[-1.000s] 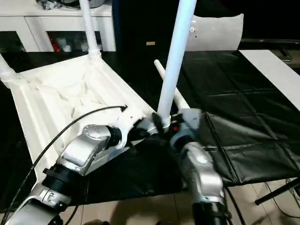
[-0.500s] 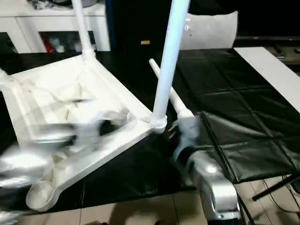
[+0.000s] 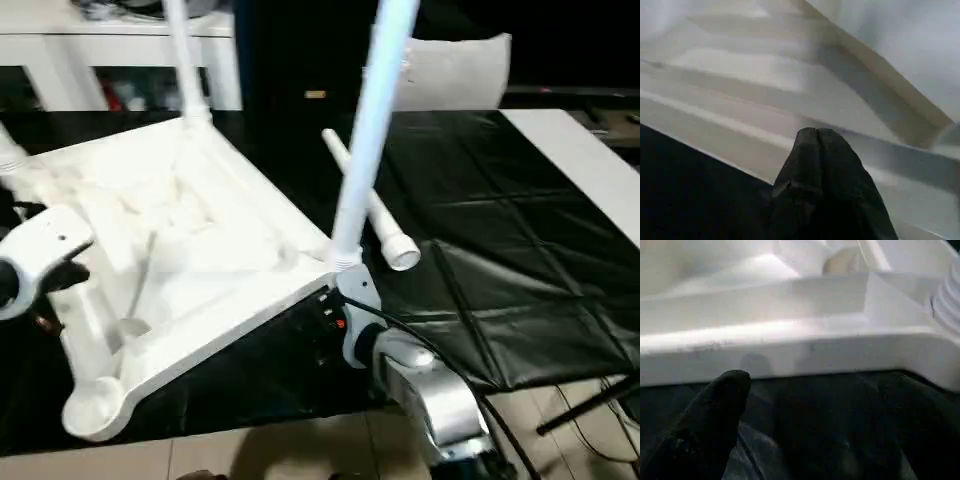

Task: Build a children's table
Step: Rotate table base

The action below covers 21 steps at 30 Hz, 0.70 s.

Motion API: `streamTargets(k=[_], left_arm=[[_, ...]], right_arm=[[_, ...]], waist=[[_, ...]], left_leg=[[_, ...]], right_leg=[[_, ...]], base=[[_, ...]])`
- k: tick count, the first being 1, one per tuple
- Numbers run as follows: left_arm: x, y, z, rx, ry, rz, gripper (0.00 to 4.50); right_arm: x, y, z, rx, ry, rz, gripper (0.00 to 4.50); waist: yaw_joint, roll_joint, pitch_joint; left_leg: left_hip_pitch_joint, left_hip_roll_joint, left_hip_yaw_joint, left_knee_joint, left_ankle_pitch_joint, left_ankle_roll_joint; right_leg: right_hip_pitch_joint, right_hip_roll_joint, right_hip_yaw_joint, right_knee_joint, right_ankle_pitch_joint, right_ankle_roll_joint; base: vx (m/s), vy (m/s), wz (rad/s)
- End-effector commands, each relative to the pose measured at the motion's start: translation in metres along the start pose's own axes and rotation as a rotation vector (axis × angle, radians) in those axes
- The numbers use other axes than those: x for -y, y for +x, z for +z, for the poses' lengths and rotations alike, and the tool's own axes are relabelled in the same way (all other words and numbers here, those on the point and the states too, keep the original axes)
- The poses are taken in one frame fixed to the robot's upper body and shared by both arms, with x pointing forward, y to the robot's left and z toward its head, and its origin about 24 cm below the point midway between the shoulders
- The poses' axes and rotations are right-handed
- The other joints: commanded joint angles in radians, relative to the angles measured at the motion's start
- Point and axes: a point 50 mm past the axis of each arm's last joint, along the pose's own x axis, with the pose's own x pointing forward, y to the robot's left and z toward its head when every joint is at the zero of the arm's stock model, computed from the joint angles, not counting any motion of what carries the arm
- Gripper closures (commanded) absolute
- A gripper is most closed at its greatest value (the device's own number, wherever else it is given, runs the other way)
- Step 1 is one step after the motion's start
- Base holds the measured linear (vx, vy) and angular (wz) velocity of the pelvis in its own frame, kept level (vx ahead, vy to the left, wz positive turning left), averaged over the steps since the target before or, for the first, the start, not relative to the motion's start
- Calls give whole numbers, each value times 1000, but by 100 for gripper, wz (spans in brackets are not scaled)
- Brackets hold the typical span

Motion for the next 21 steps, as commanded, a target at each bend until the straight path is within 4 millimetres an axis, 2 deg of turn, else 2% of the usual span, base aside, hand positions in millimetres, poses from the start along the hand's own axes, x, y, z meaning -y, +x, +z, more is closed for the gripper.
streamTargets(k=[1, 4, 5, 8, 12, 13, 15, 17, 18, 19, 21], left_arm=[[11, 4, -1, -15, 10, -51, 447], [25, 7, -14, -110, 50, -146, 447], [29, 6, -19, -147, 71, -180, 447], [40, 3, -24, -183, 90, -300, 447], [56, 2, -15, -119, 64, -445, 447], [68, 3, -6, -65, 80, -549, 447], [73, 3, -1, -28, 108, -601, 447], [82, 4, 13, 55, 144, -713, 447], [84, 4, 16, 76, 145, -739, 447], [89, 5, 24, 124, 141, -795, 447], [96, 5, 33, 173, 160, -876, 447]], right_arm=[[3, 2, -1, -20, -9, -19, 0], [3, 9, 0, -5, 11, -20, 0], [3, 12, 1, -2, 2, -26, 0], [5, 19, 4, 8, 1, -35, 0], [5, 26, 9, 17, 7, -39, 0], [8, 32, 11, 17, 5, -49, 0], [9, 35, 11, 14, 4, -50, 0], [11, 41, 13, 13, -1, -50, 0], [12, 42, 14, 14, 0, -50, 0], [13, 44, 15, 13, -3, -48, 0], [14, 47, 16, 8, -16, -43, 0]], waist=[[-3, 29, -54], [-4, 25, -56], [-5, 28, -54], [-7, 24, -54], [-9, 27, -52], [-11, 20, -51], [-11, 19, -49], [-12, 20, -49], [-14, 19, -51], [-18, 13, -54], [-19, 16, -56]], left_leg=[[29, 45, -24, -85, -350, -63], [28, 43, -23, -83, -341, -60], [25, 42, -23, -84, -348, -57], [26, 42, -22, -81, -341, -55], [27, 41, -20, -79, -345, -70], [28, 41, -21, -80, -367, -72], [33, 39, -24, -77, -396, -73], [32, 39, -26, -77, -412, -76], [31, 38, -26, -76, -409, -76], [29, 38, -23, -75, -395, -75], [26, 38, -24, -74, -373, -75]], right_leg=[[22, -65, 42, -63, -339, -146], [25, -67, 43, -60, -318, -159], [25, -67, 44, -60, -326, -160], [25, -67, 44, -61, -350, -164], [24, -64, 44, -56, -334, -174], [23, -64, 43, -59, -371, -164], [21, -69, 44, -64, -442, -152], [22, -70, 44, -68, -474, -139], [22, -69, 43, -67, -470, -139], [25, -68, 43, -66, -449, -142], [28, -69, 44, -60, -411, -155]], base=[[0, 0, 0], [0, 0, 0], [0, 0, 0], [0, 0, 0], [0, 0, 0], [0, 0, 0], [0, 0, 0], [0, 0, 0], [0, 0, 0], [0, 0, 0], [0, 0, 0]])
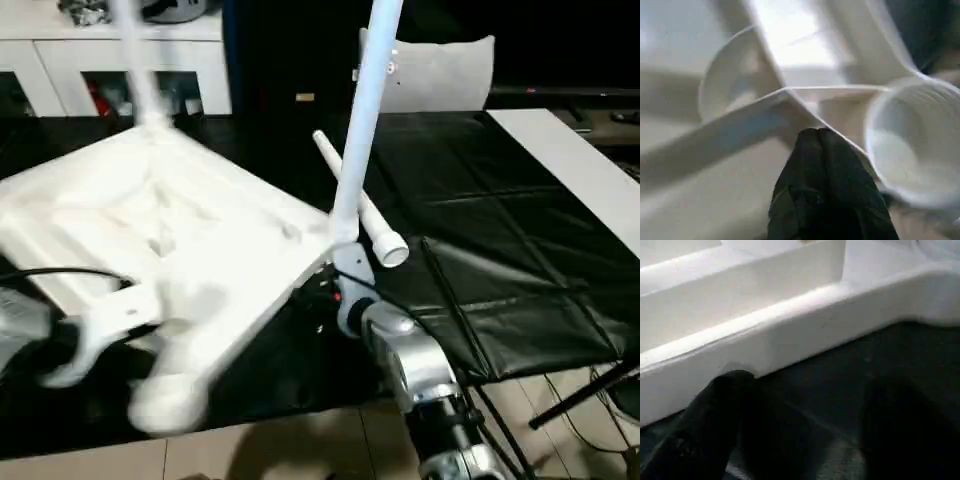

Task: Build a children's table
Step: Rotate table base

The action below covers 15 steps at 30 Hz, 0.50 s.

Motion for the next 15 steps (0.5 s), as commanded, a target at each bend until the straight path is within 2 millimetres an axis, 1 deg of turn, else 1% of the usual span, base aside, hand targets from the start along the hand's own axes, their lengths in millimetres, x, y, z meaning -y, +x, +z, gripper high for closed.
streamTargets(k=[1, 2, 3, 6, 7, 8, 9, 10, 11, 13, 15], left_arm=[[16, 10, 18, 89, 78, -181, 447], [16, 12, 21, 100, 81, -192, 447], [14, 15, 26, 127, 85, -194, 447], [3, 25, 37, 160, 113, -145, 447], [-7, 29, 42, 169, 108, -74, 447], [-8, 30, 42, 171, 107, -61, 447], [-14, 31, 44, 177, 102, -20, 447], [-24, 35, 49, 201, 88, 56, 447], [-29, 37, 51, 213, 79, 85, 447], [-32, 39, 52, 222, 79, 115, 447], [-40, 44, 54, 245, 58, 175, 447]], right_arm=[[-13, 9, 14, 47, -27, 61, 0], [-12, 9, 15, 48, -29, 60, 0], [-12, 10, 16, 51, -31, 61, 0], [-11, 12, 20, 57, -39, 62, 0], [-11, 13, 21, 59, -43, 61, 0], [-11, 13, 21, 59, -43, 60, 0], [-10, 14, 21, 60, -45, 60, 0], [-10, 13, 21, 62, -47, 60, 0], [-9, 13, 21, 63, -48, 60, 0], [-9, 13, 21, 64, -48, 59, 0], [-4, 11, 24, 80, -57, 35, 0]], waist=[[3, 20, -57], [-4, 18, -58], [-8, 18, -60], [-10, 20, -64], [-10, 23, -66], [-10, 20, -67], [-12, 20, -66], [-12, 19, -67], [-11, 20, -68], [-9, 19, -68], [-8, 20, -67]], left_leg=[[17, 36, -24, -81, -368, -73], [15, 36, -23, -79, -359, -71], [12, 35, -21, -78, -343, -67], [14, 32, -17, -71, -316, -58], [12, 34, -18, -72, -304, -58], [13, 35, -17, -71, -303, -57], [11, 35, -17, -72, -300, -56], [11, 34, -16, -70, -300, -54], [13, 34, -16, -69, -298, -53], [13, 35, -18, -71, -306, -50], [16, 36, -17, -70, -313, -48]], right_leg=[[30, -68, 41, -73, -404, -157], [31, -67, 40, -70, -388, -162], [35, -68, 42, -70, -375, -165], [35, -65, 41, -69, -359, -170], [38, -64, 41, -66, -338, -176], [39, -63, 41, -66, -326, -177], [41, -63, 40, -65, -322, -179], [40, -62, 40, -68, -322, -178], [41, -62, 40, -66, -317, -179], [42, -63, 39, -69, -340, -176], [38, -63, 39, -71, -351, -176]], base=[[0, 0, 0], [0, 0, 0], [0, 0, 0], [0, 0, 0], [0, 0, 0], [0, 0, 0], [0, 0, 0], [0, 0, 0], [0, 0, 0], [0, 0, 0], [0, 0, 0]])
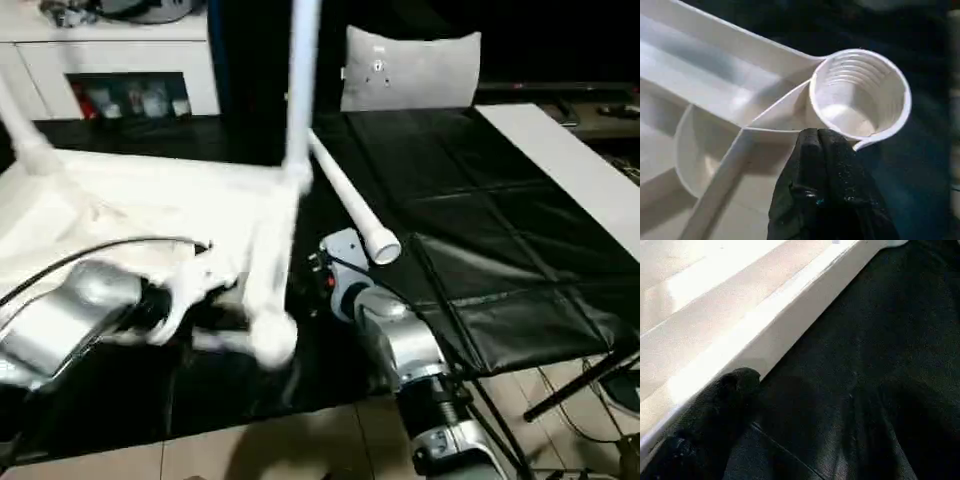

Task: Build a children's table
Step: Rotate table base

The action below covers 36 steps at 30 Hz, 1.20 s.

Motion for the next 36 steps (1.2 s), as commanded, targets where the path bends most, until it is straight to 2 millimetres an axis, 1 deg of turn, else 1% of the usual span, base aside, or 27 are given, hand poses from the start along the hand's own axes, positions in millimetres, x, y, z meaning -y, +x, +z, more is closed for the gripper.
streamTargets(k=[1, 3, 8, 10, 11, 13, 15, 16, 18, 19, 20, 21, 22, 23, 24, 25, 26, 27, 28, 29, 30, 31, 32, 33, 34, 35, 36], left_arm=[[-10, 1, 3, 26, -2, 91, 447], [-9, 1, 4, 36, -7, 89, 447], [-6, -7, 13, 252, -128, 139, 447], [-6, -11, 16, 360, -170, 200, 447], [-3, -16, 16, 496, -255, 309, 447], [1, -18, 11, 554, -330, 379, 447], [2, -18, 10, 563, -345, 395, 447], [11, -20, 3, 608, -377, 504, 447], [13, -22, -1, 615, -401, 556, 447], [17, -24, -5, 623, -435, 640, 447], [19, -25, -6, 625, -442, 673, 447], [19, -25, -6, 625, -442, 673, 447], [21, -25, -8, 633, -466, 707, 447], [21, -25, -8, 638, -474, 711, 447], [22, -25, -9, 646, -485, 718, 447], [26, -23, -10, 622, -508, 727, 447], [27, -23, -10, 621, -499, 739, 447], [28, -23, -10, 619, -485, 748, 447], [31, -23, -11, 611, -469, 747, 447], [34, -22, -12, 605, -472, 731, 447], [36, -22, -12, 602, -476, 721, 447], [38, -21, -13, 602, -470, 717, 447], [40, -22, -13, 603, -446, 721, 447], [41, -22, -14, 604, -444, 721, 447], [42, -22, -14, 606, -441, 721, 447], [42, -22, -14, 607, -442, 720, 447], [43, -22, -15, 606, -443, 722, 447]], right_arm=[[0, 0, 10, 34, -23, 11, 0], [1, -2, 13, 47, -22, 2, 0], [12, -23, 34, 167, -7, -69, 0], [12, -32, 37, 199, 11, -80, 0], [11, -47, 38, 237, 49, -100, 0], [9, -56, 39, 260, 72, -111, 0], [9, -58, 38, 261, 76, -113, 0], [5, -71, 37, 277, 40, -123, 0], [1, -76, 36, 283, 45, -120, 0], [-2, -83, 35, 293, 74, -130, 0], [-3, -86, 35, 300, 88, -137, 0], [-3, -86, 35, 300, 88, -137, 0], [-5, -90, 34, 318, 97, -151, 0], [-5, -92, 35, 332, 94, -153, 0], [-6, -94, 35, 354, 91, -157, 0], [-10, -100, 34, 377, 117, -131, 0], [-10, -101, 32, 365, 122, -132, 0], [-10, -103, 29, 348, 129, -136, 0], [-10, -105, 26, 336, 138, -136, 0], [-9, -107, 24, 331, 140, -144, 0], [-9, -108, 23, 328, 141, -151, 0], [-8, -110, 22, 333, 145, -157, 0], [-7, -113, 22, 339, 154, -182, 0], [-7, -114, 23, 342, 155, -188, 0], [-7, -116, 23, 345, 147, -198, 0], [-8, -118, 24, 347, 140, -201, 0], [-8, -119, 23, 332, 136, -223, 0]], waist=[[8, 20, -67], [13, 20, -68], [17, 21, -68], [18, 18, -67], [21, 16, -67], [23, 8, -66], [22, 8, -65], [18, -6, -60], [20, 0, -57], [29, -16, -51], [18, 9, -55], [18, 9, -55], [-4, 31, -61], [-14, 37, -56], [-31, 40, -45], [-18, 41, -38], [7, 27, -27], [11, 18, -28], [28, -38, -44], [53, -62, -43], [69, -65, -57], [76, -67, -53], [79, -62, -59], [76, -40, -68], [62, -23, -61], [57, -18, -59], [56, -15, -53]], left_leg=[[17, 36, -17, -70, -311, -47], [17, 37, -17, -71, -306, -46], [15, 38, -15, -72, -288, -42], [14, 41, -14, -71, -282, -34], [13, 44, -13, -70, -275, -28], [13, 45, -12, -73, -277, -15], [13, 38, -12, -72, -310, -13], [13, 39, -11, -72, -335, -13], [12, 42, -15, -73, -342, -17], [-44, 22, -53, -98, -349, 28], [-28, 35, -79, -103, -409, 35], [-28, 35, -79, -103, -409, 35], [-27, 67, -141, -112, -483, 20], [-21, 94, -176, -134, -532, 23], [32, 214, -186, -171, -574, 11], [28, 225, -165, -195, -616, 16], [13, 204, -123, -201, -649, 48], [11, 179, -105, -184, -649, 59], [-7, -2, -15, 7, -462, 33], [-17, -19, -12, 106, -166, 26], [-56, -16, -21, 97, -112, 20], [-60, -9, -27, 75, -102, -3], [-50, -4, -31, 52, -119, -8], [-31, 17, -45, -7, -129, 0], [-14, 45, -60, -38, -176, 24], [-7, 46, -55, -39, -215, 26], [-2, 36, -44, -37, -265, 24]], right_leg=[[40, -64, 40, -74, -342, -178], [40, -63, 40, -73, -327, -182], [44, -63, 40, -68, -296, -187], [46, -61, 41, -70, -281, -186], [50, -62, 42, -70, -267, -184], [46, -59, 39, -75, -278, -175], [39, -56, 37, -82, -364, -141], [34, -56, 36, -94, -432, -112], [32, -60, 37, -100, -491, -73], [74, -80, -9, -81, -513, -65], [56, -69, -33, -88, -504, -74], [56, -69, -33, -88, -504, -74], [68, -57, -60, -67, -358, -137], [65, -41, -68, -45, -307, -151], [40, -33, -43, 13, -238, -113], [30, -22, -40, 77, -194, -103], [33, -33, -11, 89, -198, -80], [36, -45, 17, 75, -209, -77], [20, -90, 50, -100, -521, -56], [8, -145, 86, -153, -970, 116], [40, -135, 104, -129, -992, 183], [30, -124, 95, -120, -985, 249], [34, -115, 86, -109, -913, 237], [51, -96, 58, -87, -645, 157], [37, -58, 37, -73, -440, 91], [34, -54, 28, -80, -432, 73], [41, -65, 19, -102, -505, 59]], base=[[0, 0, 0], [0, 0, 0], [0, 0, 0], [0, 0, 0], [0, 0, 0], [0, 0, 0], [0, 0, 0], [0, 0, 0], [0, 0, 0], [0, 0, 0], [-16, -18, 31], [7, -48, 56], [7, -48, 56], [8, -95, 48], [13, -134, 29], [13, -134, 29], [23, -189, 22], [13, -227, 13], [13, -227, 13], [-17, -203, -9], [-19, -148, -12], [-19, -148, -12], [-10, -94, -3], [-27, -62, 0], [-27, -62, 0], [0, 0, 0], [0, 0, 0]])
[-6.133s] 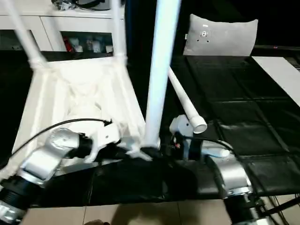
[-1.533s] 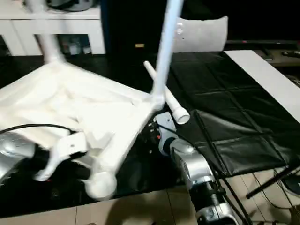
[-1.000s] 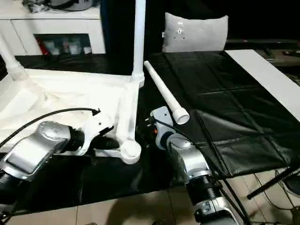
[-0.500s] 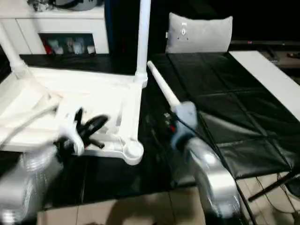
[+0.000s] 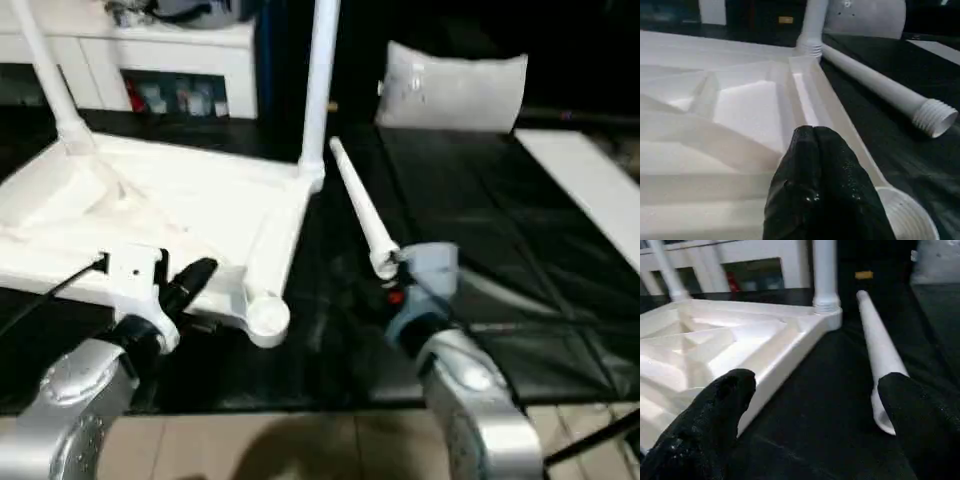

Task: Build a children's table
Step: Rotate table base, then pick table leg

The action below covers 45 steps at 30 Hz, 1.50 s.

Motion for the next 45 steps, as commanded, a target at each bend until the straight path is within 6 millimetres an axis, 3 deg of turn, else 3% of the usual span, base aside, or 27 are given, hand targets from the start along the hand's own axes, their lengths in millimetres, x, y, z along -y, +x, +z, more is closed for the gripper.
streamTargets(k=[1, 3, 4, 5, 6, 7, 8, 9, 10, 12, 14, 15, 16, 18, 19, 20, 21, 22, 24, 25, 26, 28, 30, 33, 36, 40, 45], left_arm=[[1, -1, 4, 26, 8, 11, 447], [2, 0, 5, 31, -1, 9, 447], [3, 1, 5, 34, 6, 3, 447], [4, 1, 6, 36, 12, 1, 447], [5, 1, 5, 35, 8, -2, 447], [6, 2, 6, 41, 9, -8, 447], [7, 2, 6, 46, 11, -12, 447], [6, 2, 6, 44, 12, -7, 447], [6, 2, 6, 42, 13, -3, 447], [6, 2, 6, 41, 17, -3, 447], [6, 3, 6, 40, 27, -6, 447], [7, 3, 6, 43, 30, -8, 447], [7, 3, 7, 44, 29, -9, 447], [8, 3, 8, 51, 28, -14, 447], [8, 3, 8, 49, 32, -14, 447], [9, 3, 8, 48, 34, -15, 447], [9, 3, 7, 46, 39, -20, 447], [9, 3, 7, 46, 40, -22, 447], [10, 4, 7, 45, 53, -27, 447], [10, 4, 7, 45, 54, -27, 447], [9, 4, 7, 34, 70, -31, 447], [13, 2, 6, -5, 122, -101, 447], [16, 1, 5, -34, 140, -171, 447], [17, -1, 7, -42, 144, -223, 447], [17, -7, 10, -123, 174, -357, 409], [18, -15, 17, -232, 173, -504, 392], [14, -19, 26, -289, 182, -567, 372]], right_arm=[[-1, -4, 1, -39, -1, -26, 0], [-5, -6, -1, -50, -1, -4, 0], [-6, -6, -1, -47, -15, 13, 0], [-7, -7, -1, -44, -22, 20, 0], [-9, -6, -2, -45, -33, 36, 0], [-9, -6, -2, -48, -38, 42, 0], [-10, -5, -2, -50, -39, 44, 0], [-10, -4, -2, -49, -42, 50, 0], [-10, -2, -2, -50, -42, 52, 0], [-10, -1, -2, -58, -49, 55, 0], [-9, 1, -2, -72, -59, 61, 0], [-8, 2, -3, -76, -60, 60, 0], [-8, 3, -3, -78, -65, 64, 0], [-8, 5, -3, -86, -75, 74, 0], [-8, 7, -2, -88, -88, 80, 0], [-8, 7, -2, -90, -89, 79, 0], [-7, 9, -2, -95, -91, 72, 0], [-7, 10, -2, -96, -90, 69, 0], [-6, 12, -2, -107, -96, 59, 0], [-6, 13, -2, -108, -96, 59, 0], [-6, 14, -3, -117, -99, 52, 0], [-2, 21, -4, -164, -128, 10, 0], [1, 26, -3, -194, -156, -10, 0], [5, 32, -5, -252, -147, -37, 0], [12, 53, -2, -350, -135, -37, 0], [26, 89, 3, -479, -148, -81, 0], [38, 114, 6, -558, -136, -108, 0]], waist=[[-5, 4, -30], [-19, 12, -8], [-43, 29, 5], [-45, 45, 12], [-22, 39, 2], [0, 59, 2], [-33, -11, -20], [-20, -10, 2], [11, -21, -6], [28, -25, -20], [11, 31, -36], [-18, 29, -28], [-52, 54, -72], [-77, 39, -87], [-82, 23, -69], [-86, 11, -65], [-80, -21, -51], [-49, -73, -36], [-17, -57, -59], [-15, -52, -52], [-11, -39, -46], [-33, 20, -35], [-52, 31, -67], [-39, 20, -81], [-35, 12, -68], [-42, 15, -45], [-35, 20, -39]], left_leg=[[23, 32, -7, -61, -294, 21], [78, 34, -14, -63, -477, -2], [152, 56, -30, -58, -687, -5], [123, 107, -53, -125, -821, -3], [7, 136, -55, -225, -938, -27], [43, 123, -32, -234, -972, -13], [97, 72, -30, -128, -803, 5], [51, 27, -8, -48, -625, -10], [32, 14, 1, 89, -245, 61], [-50, 9, -24, 64, -111, 76], [27, 48, -31, -68, -36, 83], [48, 68, -65, -93, -56, 110], [205, 140, -157, -100, -69, 244], [240, 179, -200, -71, 210, 514], [195, 159, -154, -81, 307, 568], [159, 127, -114, -94, 269, 552], [97, 12, -14, -71, 74, 432], [32, -58, 17, -26, -212, 288], [-8, -36, -35, 94, -132, 145], [-28, -28, -48, 87, -80, 109], [-26, -17, -48, 68, -53, 100], [2, 29, -48, -78, 35, 81], [86, 49, -80, -55, 135, 98], [74, 10, -67, -11, 696, 55], [39, 4, -49, -44, 370, -52], [42, 18, -34, -73, -120, -101], [32, 26, -18, -73, -142, -59]], right_leg=[[44, -116, 64, -170, -589, 124], [25, -106, 25, -210, -787, 146], [12, -76, -57, -248, -795, 140], [63, -61, -77, -171, -659, 112], [162, -56, -38, 71, -263, 46], [131, -41, -31, 77, -231, 28], [122, -130, 78, -53, -538, 36], [131, -195, 90, -157, -840, 40], [136, -268, 171, -229, -1069, 40], [211, -213, 156, -180, -791, -21], [190, -100, 42, -142, -377, -70], [164, -57, 24, -100, -302, -51], [62, -60, 11, 1, -202, -28], [-32, -89, 38, 84, -157, 97], [-51, -102, 56, 94, -91, 136], [-36, -98, 61, 78, -34, 126], [10, -96, 80, -46, 96, 57], [86, -133, 153, -152, -341, 103], [159, -237, 229, -170, -654, -33], [175, -222, 219, -160, -547, -124], [168, -213, 202, -157, -474, -167], [124, -102, 79, -104, -238, -159], [70, -84, 74, -48, 48, -116], [72, -86, 95, -37, 466, -76], [105, -105, 100, -51, 339, -73], [96, -124, 110, -73, -25, -136], [87, -126, 110, -76, -101, -182]], base=[[0, 0, 0], [0, 0, 0], [0, 0, 0], [145, 105, -20], [171, 79, -18], [205, 72, -12], [101, -45, -14], [98, -54, -12], [65, -46, -19], [101, 1, 0], [137, 41, 5], [203, 58, 9], [203, 58, 9], [181, -18, 4], [158, -31, 0], [113, -41, -1], [70, -56, -2], [70, -56, -2], [69, -44, -9], [109, -45, -11], [106, -10, -5], [147, 36, -11], [128, 52, 2], [58, 30, 3], [0, 0, 0], [-59, -30, -1], [-69, -43, 5]])
